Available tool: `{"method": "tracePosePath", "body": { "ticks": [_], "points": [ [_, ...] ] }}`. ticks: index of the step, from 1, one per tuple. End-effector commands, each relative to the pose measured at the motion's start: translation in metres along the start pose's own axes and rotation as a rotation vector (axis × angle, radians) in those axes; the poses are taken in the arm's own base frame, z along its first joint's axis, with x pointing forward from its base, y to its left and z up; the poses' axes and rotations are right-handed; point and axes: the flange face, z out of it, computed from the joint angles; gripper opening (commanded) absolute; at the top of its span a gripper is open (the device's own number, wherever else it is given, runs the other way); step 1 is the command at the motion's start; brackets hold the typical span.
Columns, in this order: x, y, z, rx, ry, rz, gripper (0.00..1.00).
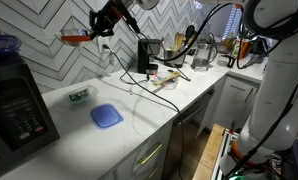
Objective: Remove the silver bowl from the top of the microwave and put it on the counter
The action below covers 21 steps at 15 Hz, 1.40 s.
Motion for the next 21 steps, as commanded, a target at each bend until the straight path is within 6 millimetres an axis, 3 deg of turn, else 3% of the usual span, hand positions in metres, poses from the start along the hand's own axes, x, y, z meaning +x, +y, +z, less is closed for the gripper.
{"method": "tracePosePath", "body": {
  "ticks": [1, 4, 9, 14, 16, 17, 18, 21],
  "points": [
    [0.000, -0.001, -0.001, 0.000, 0.000, 0.000, 0.02],
    [-0.013, 0.007, 0.013, -0.056, -0.041, -0.063, 0.01],
    [-0.069, 0.060, 0.064, -0.091, -0.097, -0.137, 0.01],
    [-0.119, 0.111, 0.093, -0.035, 0.063, -0.039, 0.01],
    [-0.142, 0.129, 0.095, 0.013, 0.122, 0.031, 0.01],
    [-0.148, 0.136, 0.093, 0.053, 0.142, 0.064, 0.01],
    [-0.123, 0.127, 0.108, 0.010, 0.091, 0.024, 0.01],
    [-0.126, 0.131, 0.108, 0.011, 0.092, 0.022, 0.02]
  ]
}}
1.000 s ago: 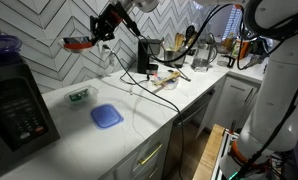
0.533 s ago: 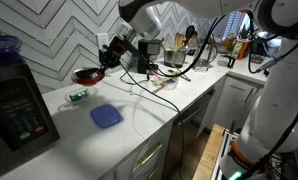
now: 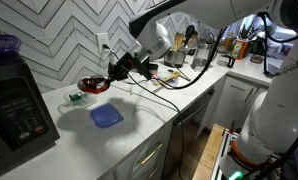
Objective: Remove the silver bowl from the top of the microwave and put it on the counter
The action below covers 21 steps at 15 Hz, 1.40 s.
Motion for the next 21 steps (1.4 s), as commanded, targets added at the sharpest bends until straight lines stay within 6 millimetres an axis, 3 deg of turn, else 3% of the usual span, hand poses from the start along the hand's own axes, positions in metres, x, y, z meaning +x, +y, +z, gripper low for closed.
{"method": "tracePosePath", "body": {
  "ticks": [1, 4, 11, 15, 21],
  "points": [
    [0.002, -0.002, 0.000, 0.001, 0.000, -0.001, 0.02],
    [0.012, 0.001, 0.003, -0.015, 0.029, 0.047, 0.01],
    [0.033, 0.054, -0.003, -0.101, 0.287, 0.362, 0.01],
    [0.047, 0.064, -0.004, -0.123, 0.434, 0.512, 0.01],
    [0.063, 0.083, 0.024, -0.193, 0.524, 0.620, 0.01]
  ]
}}
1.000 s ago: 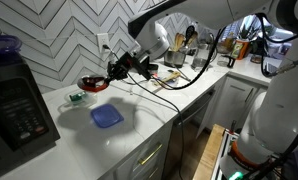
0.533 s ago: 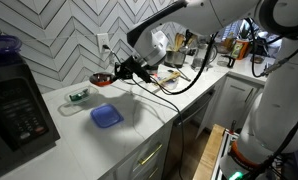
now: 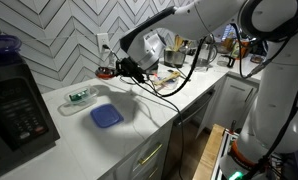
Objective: Remove the silver bowl from the top of the microwave and put it on the counter
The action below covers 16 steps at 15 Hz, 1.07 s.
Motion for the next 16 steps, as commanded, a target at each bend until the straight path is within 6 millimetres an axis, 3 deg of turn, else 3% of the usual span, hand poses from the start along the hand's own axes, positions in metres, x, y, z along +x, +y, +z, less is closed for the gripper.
{"method": "tracePosePath", "body": {
  "ticks": [1, 5, 10, 11, 12, 13, 16],
  "points": [
    [-0.004, 0.003, 0.030, -0.042, -0.008, 0.049, 0.01],
    [-0.010, 0.009, 0.053, -0.088, -0.011, 0.063, 0.01],
    [0.001, 0.010, 0.065, -0.095, 0.006, 0.141, 0.01],
    [0.003, 0.010, 0.067, -0.096, 0.003, 0.153, 0.13],
    [0.005, 0.011, 0.069, -0.098, 0.004, 0.163, 0.02],
    [0.006, 0.011, 0.071, -0.100, 0.004, 0.171, 0.05],
    [0.010, 0.009, 0.071, -0.104, 0.007, 0.184, 0.00]
  ]
}}
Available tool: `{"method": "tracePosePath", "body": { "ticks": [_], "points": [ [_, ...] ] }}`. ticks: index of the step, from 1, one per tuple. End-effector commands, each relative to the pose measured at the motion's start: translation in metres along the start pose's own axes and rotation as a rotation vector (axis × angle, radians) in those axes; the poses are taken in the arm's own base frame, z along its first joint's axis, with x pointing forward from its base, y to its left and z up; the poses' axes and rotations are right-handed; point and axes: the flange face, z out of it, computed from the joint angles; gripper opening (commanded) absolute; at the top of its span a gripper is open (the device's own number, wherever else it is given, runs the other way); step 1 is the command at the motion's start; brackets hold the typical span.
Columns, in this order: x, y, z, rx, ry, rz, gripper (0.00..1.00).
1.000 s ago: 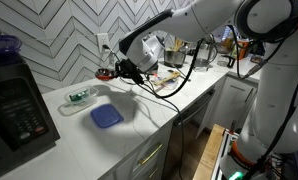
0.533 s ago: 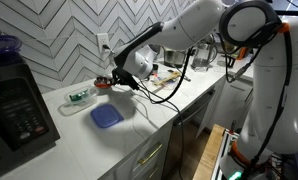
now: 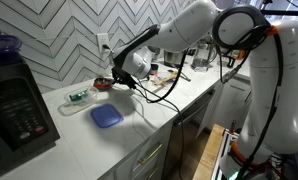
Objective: Remove the silver bowl from the top of the microwave and put it on the counter
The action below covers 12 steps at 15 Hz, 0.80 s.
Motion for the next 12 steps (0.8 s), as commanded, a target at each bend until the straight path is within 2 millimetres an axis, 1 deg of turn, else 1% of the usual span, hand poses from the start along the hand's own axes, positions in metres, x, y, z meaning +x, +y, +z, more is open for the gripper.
{"method": "tracePosePath", "body": {
  "ticks": [1, 3, 4, 5, 6, 8, 9, 10, 11, 12],
  "points": [
    [0.006, -0.007, -0.002, -0.005, 0.002, 0.023, 0.22],
    [0.007, -0.018, -0.026, 0.020, 0.003, 0.010, 0.32],
    [0.005, -0.025, -0.044, 0.030, -0.013, -0.013, 0.41],
    [0.002, -0.028, -0.061, 0.027, -0.029, -0.039, 0.47],
    [0.000, -0.031, -0.077, 0.021, -0.038, -0.066, 0.56],
    [-0.013, -0.052, -0.117, 0.064, -0.062, -0.203, 0.70],
    [-0.022, -0.062, -0.137, 0.087, -0.062, -0.269, 0.78],
    [-0.033, -0.069, -0.154, 0.102, -0.073, -0.319, 0.85],
    [-0.044, -0.076, -0.165, 0.122, -0.099, -0.366, 0.94],
    [-0.025, -0.083, -0.136, 0.123, -0.060, -0.277, 0.75]
  ]
}}
